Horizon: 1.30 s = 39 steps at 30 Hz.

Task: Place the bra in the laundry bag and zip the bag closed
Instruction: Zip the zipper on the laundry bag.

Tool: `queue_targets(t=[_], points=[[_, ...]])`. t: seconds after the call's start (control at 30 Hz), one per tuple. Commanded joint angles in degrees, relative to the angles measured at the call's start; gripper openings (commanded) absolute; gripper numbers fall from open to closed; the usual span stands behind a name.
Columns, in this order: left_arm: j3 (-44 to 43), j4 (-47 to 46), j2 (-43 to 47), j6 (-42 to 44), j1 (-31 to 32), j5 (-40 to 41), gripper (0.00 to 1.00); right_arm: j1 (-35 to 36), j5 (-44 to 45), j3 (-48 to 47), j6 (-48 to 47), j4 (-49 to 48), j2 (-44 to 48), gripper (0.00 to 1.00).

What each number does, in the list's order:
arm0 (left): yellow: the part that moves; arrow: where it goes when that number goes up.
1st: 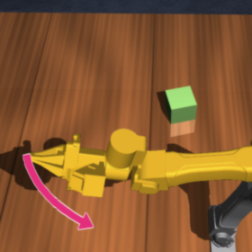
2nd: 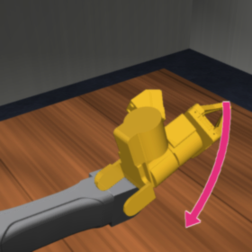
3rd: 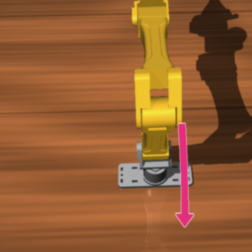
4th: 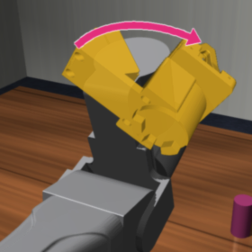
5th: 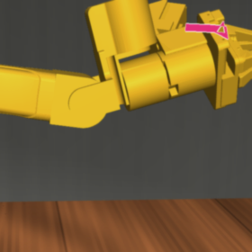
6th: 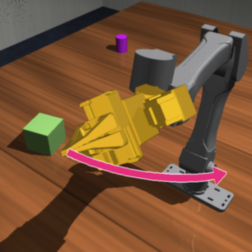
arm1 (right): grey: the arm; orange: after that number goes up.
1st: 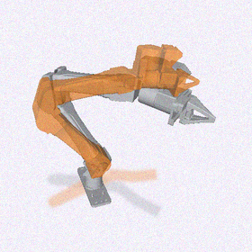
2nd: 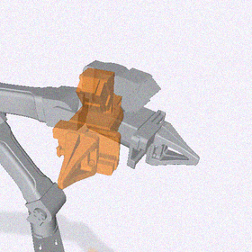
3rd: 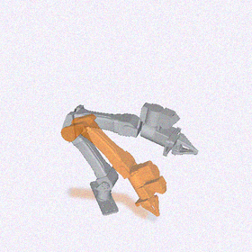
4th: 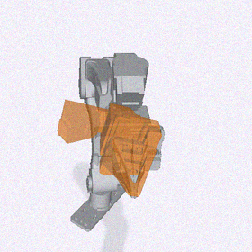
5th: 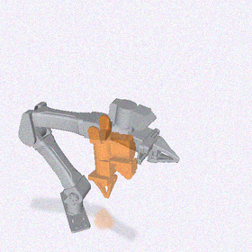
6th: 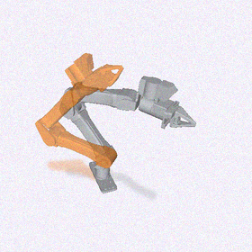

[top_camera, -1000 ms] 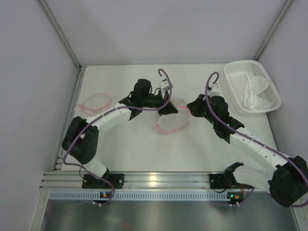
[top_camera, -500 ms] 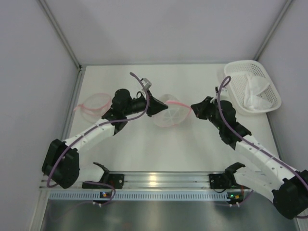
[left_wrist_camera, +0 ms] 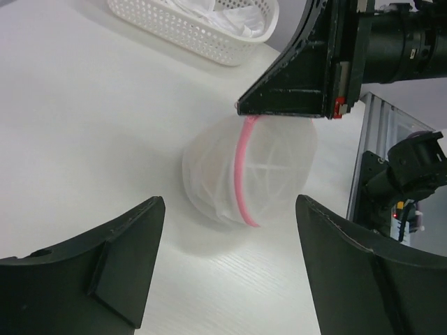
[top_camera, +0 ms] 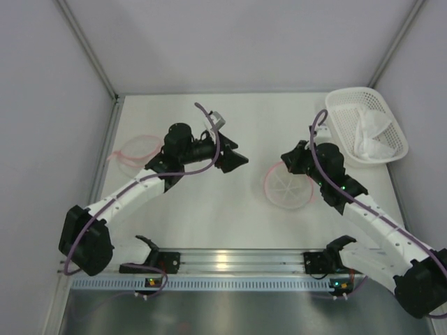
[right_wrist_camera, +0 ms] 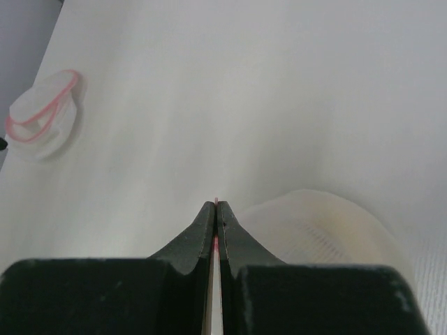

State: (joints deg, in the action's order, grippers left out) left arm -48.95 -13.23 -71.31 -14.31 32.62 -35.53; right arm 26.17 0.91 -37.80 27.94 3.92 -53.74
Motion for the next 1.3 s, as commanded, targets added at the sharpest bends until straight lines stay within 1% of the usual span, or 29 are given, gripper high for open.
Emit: queue_targets(t=[0.0, 0.17, 0.27, 0.33, 0.43, 0.5, 0.6, 0.77, 0.9, 0.93, 1.03, 1.13, 1.2, 1.23, 1.27], points=[[-7.6, 3.5, -6.3, 7.0, 0.1, -3.9, 0.82, -0.5, -2.3, -3.0, -2.5, -0.8, 0.6, 0.0], [-15.6, 3.5, -19.5, 10.9, 1.7, -11.0, 0.82, -0.6, -5.2, -2.6, -3.6, -2.6, 0.8, 0.0], [-20.2, 3.4, -24.6, 11.8, 3.3, -13.6, 0.79, -0.6, -5.7, -3.2, -3.5, -2.3, 0.0, 0.0], [-22.8, 3.4, -26.4, 10.3, 4.2, -14.1, 0.78, -0.6, -4.8, -5.0, -3.2, -0.6, -0.8, 0.0], [-24.3, 3.4, -28.3, 8.1, 6.1, -11.2, 0.77, -0.6, -1.4, -6.0, -1.8, 1.3, -1.7, 0.0], [-24.2, 3.4, -28.3, 6.2, 8.1, -8.4, 0.76, -0.5, 0.3, -5.8, -1.1, 1.3, -1.6, 0.0], [-22.9, 3.4, -27.3, 3.3, 9.8, -6.7, 0.76, -0.3, 3.7, -6.1, -0.3, 2.1, -1.8, 0.0], [-22.9, 3.4, -25.8, -0.4, 11.6, -2.5, 0.76, -0.2, 7.1, -8.9, 0.1, 5.5, -3.1, 0.0], [-23.7, 3.4, -25.2, -5.9, 12.0, 1.9, 0.76, 0.2, 9.0, -10.2, 0.6, 6.5, -3.4, 0.0], [-23.7, 3.4, -25.0, -6.0, 12.3, 5.4, 0.77, 0.2, 9.1, -10.5, 0.6, 6.6, -3.6, 0.0], [-24.4, 3.4, -25.9, -5.8, 13.3, 10.5, 0.78, 0.4, 8.8, -10.8, 1.1, 6.6, -3.6, 0.0], [-27.0, 3.5, -29.0, -6.6, 13.8, 9.9, 0.77, 0.8, 8.7, -10.8, 1.2, 6.5, -3.7, 0.0], [-28.8, 3.4, -31.5, -5.5, 14.3, 8.9, 0.75, 0.8, 8.3, -10.3, 1.3, 6.3, -3.5, 0.0], [-29.4, 3.4, -32.2, -4.6, 14.5, 8.9, 0.74, 0.8, 8.2, -10.1, 1.3, 6.1, -3.2, 0.0], [-29.9, 3.3, -32.8, -3.0, 15.1, 8.0, 0.71, 0.8, 8.1, -9.9, 1.4, 5.9, -3.1, 0.0]])
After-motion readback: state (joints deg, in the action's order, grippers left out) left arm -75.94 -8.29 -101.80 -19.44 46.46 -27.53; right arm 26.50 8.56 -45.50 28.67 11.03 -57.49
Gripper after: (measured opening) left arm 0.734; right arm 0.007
